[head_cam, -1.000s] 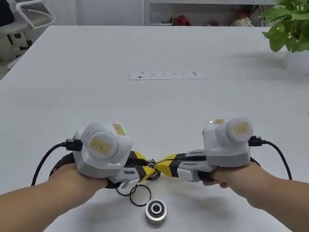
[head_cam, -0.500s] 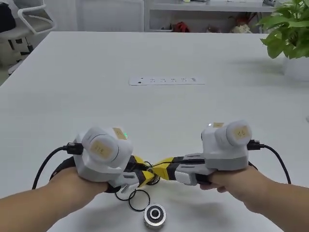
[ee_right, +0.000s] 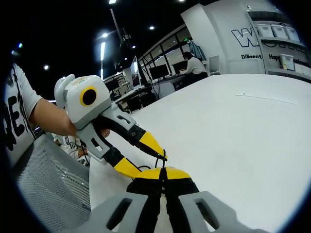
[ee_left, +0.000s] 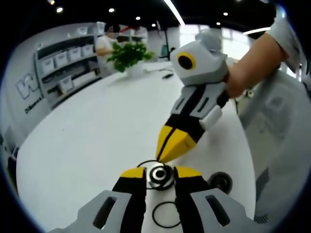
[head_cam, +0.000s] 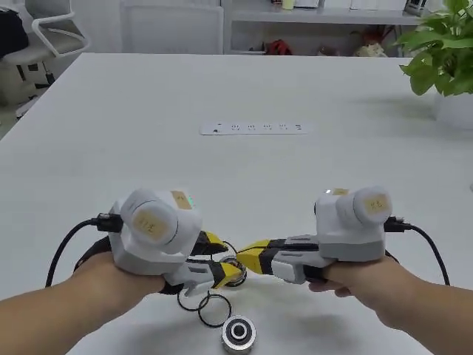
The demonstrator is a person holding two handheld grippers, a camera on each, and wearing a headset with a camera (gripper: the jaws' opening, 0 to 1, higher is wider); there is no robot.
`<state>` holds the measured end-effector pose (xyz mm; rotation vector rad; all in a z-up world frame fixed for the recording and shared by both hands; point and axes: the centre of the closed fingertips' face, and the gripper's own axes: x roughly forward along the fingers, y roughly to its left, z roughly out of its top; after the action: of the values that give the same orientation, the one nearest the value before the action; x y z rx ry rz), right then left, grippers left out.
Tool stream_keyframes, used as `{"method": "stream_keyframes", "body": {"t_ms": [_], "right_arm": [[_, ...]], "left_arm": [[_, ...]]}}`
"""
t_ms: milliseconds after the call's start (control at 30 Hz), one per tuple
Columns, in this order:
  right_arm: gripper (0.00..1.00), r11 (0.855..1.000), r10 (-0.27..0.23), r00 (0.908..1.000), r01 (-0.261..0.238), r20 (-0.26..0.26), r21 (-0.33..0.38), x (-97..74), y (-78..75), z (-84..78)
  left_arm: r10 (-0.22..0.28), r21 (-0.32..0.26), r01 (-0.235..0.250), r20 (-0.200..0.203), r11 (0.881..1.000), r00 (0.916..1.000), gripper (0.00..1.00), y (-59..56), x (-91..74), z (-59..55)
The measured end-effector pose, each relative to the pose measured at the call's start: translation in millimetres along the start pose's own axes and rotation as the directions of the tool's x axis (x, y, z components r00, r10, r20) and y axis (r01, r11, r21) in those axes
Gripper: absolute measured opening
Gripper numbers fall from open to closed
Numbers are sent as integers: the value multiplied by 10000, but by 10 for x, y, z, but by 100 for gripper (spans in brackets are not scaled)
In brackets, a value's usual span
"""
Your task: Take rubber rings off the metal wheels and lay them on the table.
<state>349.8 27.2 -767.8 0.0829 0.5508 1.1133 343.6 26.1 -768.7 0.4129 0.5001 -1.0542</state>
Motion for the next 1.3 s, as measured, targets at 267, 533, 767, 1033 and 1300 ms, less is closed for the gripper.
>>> {"method": "stream_keyframes", "body": {"t_ms": [267,533,767,1033,1300], "right_arm": [[0,10000,45,9997,-46,250,26,-31,37,84],[0,9997,254,9987,-254,443,4,-23,135,165],[0,9986,531,9976,-529,442,-69,0,236,186],[0,9970,772,9963,-771,371,-40,32,323,171],[0,9949,1011,9947,-1011,171,-24,77,408,115]], "left_arm": [[184,-255,-170,559,9995,9983,29,26,-234,82],[483,-478,-442,874,9979,9950,35,85,-448,94],[717,-670,-651,1014,9956,9923,41,133,-620,67],[952,-877,-862,1042,9924,9900,46,165,-788,-3],[1186,-1084,-1078,990,9882,9880,51,174,-918,-109]]}}
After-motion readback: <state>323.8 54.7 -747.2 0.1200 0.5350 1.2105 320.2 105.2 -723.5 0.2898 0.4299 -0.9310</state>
